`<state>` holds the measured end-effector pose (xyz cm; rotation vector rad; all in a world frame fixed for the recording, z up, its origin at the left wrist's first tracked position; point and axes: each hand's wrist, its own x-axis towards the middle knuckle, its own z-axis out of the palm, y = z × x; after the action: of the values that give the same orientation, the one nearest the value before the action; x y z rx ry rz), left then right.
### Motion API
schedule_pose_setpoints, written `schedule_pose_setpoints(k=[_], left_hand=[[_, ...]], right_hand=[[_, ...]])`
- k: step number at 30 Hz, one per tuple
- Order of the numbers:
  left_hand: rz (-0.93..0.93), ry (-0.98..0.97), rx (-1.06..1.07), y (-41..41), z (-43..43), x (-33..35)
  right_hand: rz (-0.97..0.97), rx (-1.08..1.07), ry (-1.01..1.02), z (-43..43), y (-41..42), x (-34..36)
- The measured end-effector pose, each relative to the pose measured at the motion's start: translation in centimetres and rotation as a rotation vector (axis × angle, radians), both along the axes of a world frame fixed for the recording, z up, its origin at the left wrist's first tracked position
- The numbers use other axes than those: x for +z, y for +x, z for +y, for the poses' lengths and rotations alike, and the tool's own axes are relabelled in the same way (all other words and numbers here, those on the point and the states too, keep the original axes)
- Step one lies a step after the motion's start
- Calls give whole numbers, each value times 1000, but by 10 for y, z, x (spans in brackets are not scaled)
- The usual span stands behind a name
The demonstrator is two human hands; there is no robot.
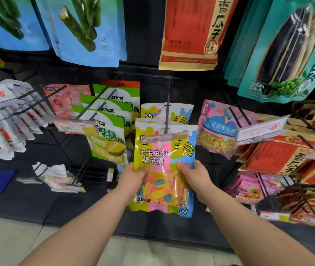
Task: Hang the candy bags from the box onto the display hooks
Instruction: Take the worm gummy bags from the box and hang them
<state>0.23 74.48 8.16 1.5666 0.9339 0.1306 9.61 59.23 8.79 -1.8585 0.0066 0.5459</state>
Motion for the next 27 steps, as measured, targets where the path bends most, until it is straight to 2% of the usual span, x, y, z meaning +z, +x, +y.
schedule_pose_setpoints(k=[7, 16, 19, 22, 24, 27], left_hand=[[61, 175, -8, 28, 10, -2], [193, 303, -5, 37, 11, 2], [367, 549, -135, 25, 10, 2], [497, 938, -427, 6, 7, 2], [506, 1118, -601, -4, 3, 5], [475, 1218, -771, -17, -7, 18]], right_hand=[[-11, 49, -146, 15, 29, -14], [-143, 150, -304, 14, 35, -8], [-294, 294, -592, 5, 26, -1], [-526, 481, -929, -10, 8, 12], [-580, 562, -1027, -18, -6, 21], [-543, 568, -1082, -29, -30, 34]])
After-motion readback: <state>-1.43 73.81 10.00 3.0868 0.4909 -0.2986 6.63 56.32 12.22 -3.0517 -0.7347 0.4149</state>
